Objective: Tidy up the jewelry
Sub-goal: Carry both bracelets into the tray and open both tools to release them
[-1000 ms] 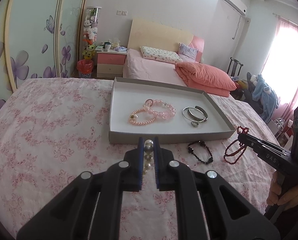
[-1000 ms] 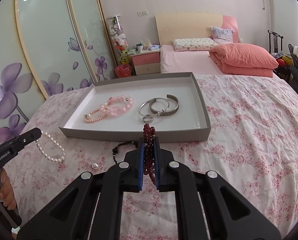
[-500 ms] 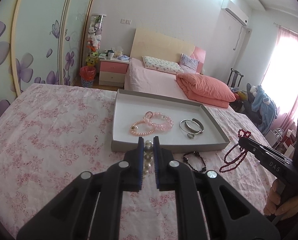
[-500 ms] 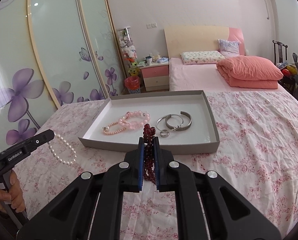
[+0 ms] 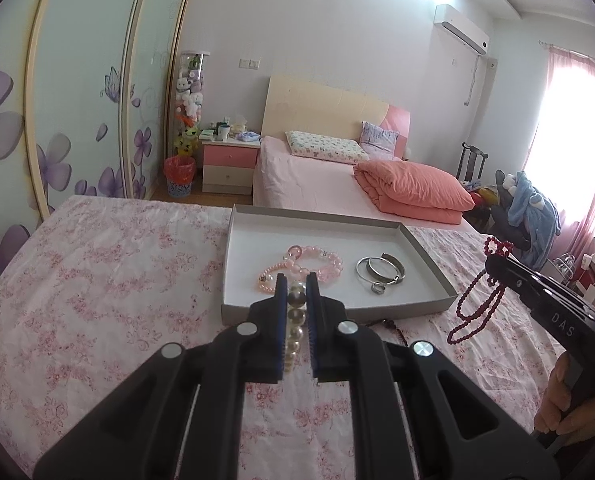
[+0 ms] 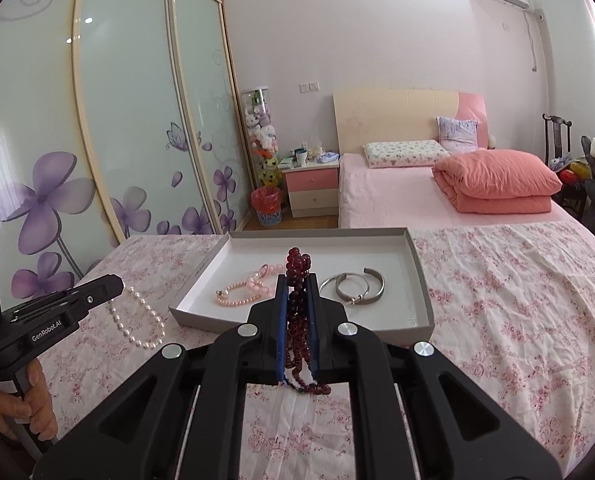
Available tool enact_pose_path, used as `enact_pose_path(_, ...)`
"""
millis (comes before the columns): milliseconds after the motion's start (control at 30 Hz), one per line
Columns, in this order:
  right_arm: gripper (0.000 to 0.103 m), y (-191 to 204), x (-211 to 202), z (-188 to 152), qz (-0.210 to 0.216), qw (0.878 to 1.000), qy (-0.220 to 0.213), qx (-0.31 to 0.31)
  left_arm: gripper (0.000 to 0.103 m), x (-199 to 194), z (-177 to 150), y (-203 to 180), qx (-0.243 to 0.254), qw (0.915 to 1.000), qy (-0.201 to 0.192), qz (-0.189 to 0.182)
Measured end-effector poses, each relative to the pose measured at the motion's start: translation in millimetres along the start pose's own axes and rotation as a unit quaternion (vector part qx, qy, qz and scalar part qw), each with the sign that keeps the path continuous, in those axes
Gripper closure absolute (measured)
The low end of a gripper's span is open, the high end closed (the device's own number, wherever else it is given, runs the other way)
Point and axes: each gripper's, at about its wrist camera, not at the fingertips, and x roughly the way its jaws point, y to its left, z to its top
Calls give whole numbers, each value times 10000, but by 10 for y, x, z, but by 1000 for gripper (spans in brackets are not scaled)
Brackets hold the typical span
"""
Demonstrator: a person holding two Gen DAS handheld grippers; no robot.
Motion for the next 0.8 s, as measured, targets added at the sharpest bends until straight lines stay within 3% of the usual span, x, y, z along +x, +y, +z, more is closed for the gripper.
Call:
enact_pose_path(400, 93, 3, 86, 170, -108, 9992, -336, -187, 93, 128, 121, -229, 368, 9991, -179, 85)
enact_pose_path(800, 93, -134, 569, 397, -152, 9996, -234, -41, 93, 637, 379, -250, 298, 9995, -51, -32)
